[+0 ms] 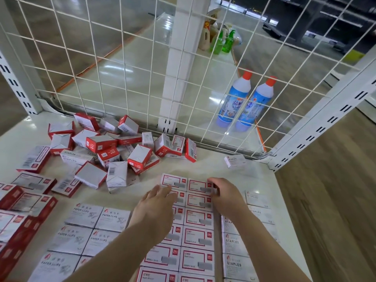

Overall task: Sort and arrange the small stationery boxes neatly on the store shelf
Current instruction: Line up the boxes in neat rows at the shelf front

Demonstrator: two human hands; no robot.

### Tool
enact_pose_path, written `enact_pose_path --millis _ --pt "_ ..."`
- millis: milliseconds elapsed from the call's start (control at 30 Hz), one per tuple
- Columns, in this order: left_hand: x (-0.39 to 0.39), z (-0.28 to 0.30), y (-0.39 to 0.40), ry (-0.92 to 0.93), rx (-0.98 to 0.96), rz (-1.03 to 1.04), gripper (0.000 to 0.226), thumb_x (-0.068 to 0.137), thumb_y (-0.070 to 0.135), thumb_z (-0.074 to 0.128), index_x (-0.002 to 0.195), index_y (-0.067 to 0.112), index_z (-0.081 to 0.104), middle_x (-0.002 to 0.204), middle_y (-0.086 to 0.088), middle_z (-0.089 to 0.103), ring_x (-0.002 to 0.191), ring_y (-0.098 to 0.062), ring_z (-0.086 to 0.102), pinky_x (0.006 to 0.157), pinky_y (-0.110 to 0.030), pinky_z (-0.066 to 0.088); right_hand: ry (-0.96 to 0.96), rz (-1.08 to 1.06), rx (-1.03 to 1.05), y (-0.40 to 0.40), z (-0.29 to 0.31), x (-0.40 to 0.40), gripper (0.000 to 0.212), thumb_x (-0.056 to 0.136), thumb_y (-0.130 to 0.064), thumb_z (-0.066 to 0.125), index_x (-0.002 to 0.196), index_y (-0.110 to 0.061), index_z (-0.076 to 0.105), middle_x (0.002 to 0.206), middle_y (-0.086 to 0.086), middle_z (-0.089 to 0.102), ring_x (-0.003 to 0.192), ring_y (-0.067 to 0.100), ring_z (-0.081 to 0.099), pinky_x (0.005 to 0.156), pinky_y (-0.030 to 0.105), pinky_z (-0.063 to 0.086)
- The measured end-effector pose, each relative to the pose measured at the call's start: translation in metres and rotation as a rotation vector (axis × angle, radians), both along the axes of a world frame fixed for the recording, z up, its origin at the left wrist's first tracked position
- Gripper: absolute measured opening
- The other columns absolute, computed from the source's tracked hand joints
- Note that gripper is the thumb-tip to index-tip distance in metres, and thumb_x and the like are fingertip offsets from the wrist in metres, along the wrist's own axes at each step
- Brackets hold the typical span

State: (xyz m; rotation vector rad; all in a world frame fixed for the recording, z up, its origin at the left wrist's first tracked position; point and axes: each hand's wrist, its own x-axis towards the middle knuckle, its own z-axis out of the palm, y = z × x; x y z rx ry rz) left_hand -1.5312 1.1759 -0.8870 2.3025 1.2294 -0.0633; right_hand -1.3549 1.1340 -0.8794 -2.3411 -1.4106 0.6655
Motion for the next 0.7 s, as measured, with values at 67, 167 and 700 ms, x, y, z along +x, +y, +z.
enact_pose_path --millis 67,167,700 --pt "0.0 0.0 0.0 -0.013 0.024 0.001 0.049 0.097 0.021 0.041 0.143 0.033 0.027 0.156 0.01 0.012 0.144 -0.015 0.003 0.116 -0.034 0.01 -0.041 0.033 -0.033 0.003 -0.002 0.001 0.03 0.09 -0.009 0.046 0.119 -0.015 0.054 0.114 0.0 0.053 0.098 0.013 0.051 0.077 0.018 0.048" --pt "0.0 0.002 0.0 -0.032 0.046 0.001 0.047 0.097 0.022 0.041 0.141 0.032 0.029 0.154 0.011 0.016 0.143 -0.013 0.007 0.116 -0.032 0.012 -0.121 0.087 -0.078 0.006 -0.003 0.001 0.026 0.092 -0.019 0.046 0.116 -0.012 0.055 0.113 0.003 0.053 0.101 0.018 0.053 0.086 0.028 0.047" --pt "-0.003 0.001 0.012 -0.061 0.06 0.024 0.056 0.098 0.034 0.039 0.148 0.026 0.016 0.153 0.013 0.016 0.14 -0.01 0.018 0.113 -0.03 0.023 -0.118 -0.102 0.068 0.038 -0.021 -0.004 0.04 0.096 -0.032 0.044 0.129 -0.01 0.05 0.124 0.004 0.052 0.11 0.017 0.051 0.088 0.023 0.037"
